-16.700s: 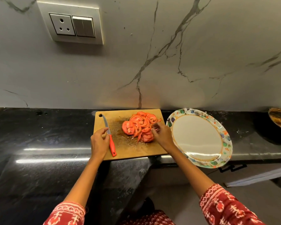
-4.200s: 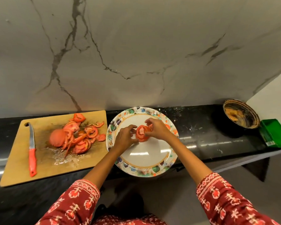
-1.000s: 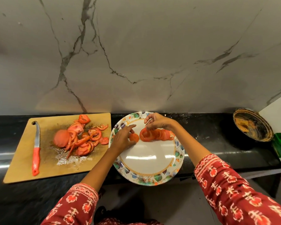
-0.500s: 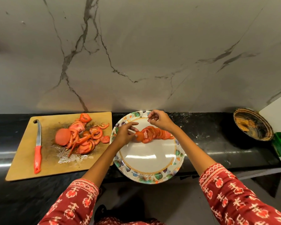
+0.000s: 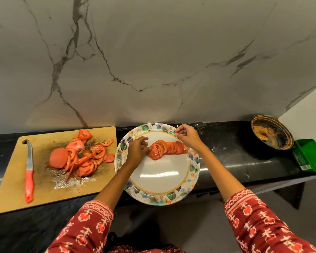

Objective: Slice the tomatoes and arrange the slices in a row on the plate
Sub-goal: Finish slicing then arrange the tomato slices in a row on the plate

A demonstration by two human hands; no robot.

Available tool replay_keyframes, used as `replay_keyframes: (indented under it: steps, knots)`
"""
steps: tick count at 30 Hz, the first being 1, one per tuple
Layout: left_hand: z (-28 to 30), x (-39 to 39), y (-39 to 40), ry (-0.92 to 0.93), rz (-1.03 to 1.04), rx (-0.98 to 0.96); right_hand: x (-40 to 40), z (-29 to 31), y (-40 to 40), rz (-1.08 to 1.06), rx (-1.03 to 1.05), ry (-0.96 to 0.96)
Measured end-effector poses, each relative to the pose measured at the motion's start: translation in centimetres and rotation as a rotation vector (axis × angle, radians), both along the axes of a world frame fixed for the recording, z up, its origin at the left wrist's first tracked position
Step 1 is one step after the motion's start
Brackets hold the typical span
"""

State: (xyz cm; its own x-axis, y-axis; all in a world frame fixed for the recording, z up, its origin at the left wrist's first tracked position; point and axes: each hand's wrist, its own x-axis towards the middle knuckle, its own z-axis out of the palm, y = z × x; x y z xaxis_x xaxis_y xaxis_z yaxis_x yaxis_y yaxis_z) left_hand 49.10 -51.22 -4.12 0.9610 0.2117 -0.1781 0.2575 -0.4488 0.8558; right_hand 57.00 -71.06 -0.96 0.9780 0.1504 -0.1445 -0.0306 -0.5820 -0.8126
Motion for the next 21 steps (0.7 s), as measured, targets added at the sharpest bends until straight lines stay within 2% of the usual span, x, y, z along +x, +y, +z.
replay_keyframes:
  steps: [6, 11, 15, 21]
  knots:
    - [-0.1, -1.3, -0.8, 0.004, -0.143, 0.11, -0.8, -1.7, -1.4, -0.056, -0.165, -0.004]
    - [0.0, -0.6, -1.4, -0.017, -0.21, 0.182, -1.6, -1.4, -2.4, 0.203, -0.26, 0.082]
    - [0.2, 0.5, -1.4, -0.008, -0.267, 0.206, -1.6, -1.1, -2.4, 0.396, -0.422, 0.065]
    - [-0.4, 0.6, -0.8, 0.036, -0.277, 0.259, -0.4, -0.3, 1.4, 0.502, -0.384, 0.035]
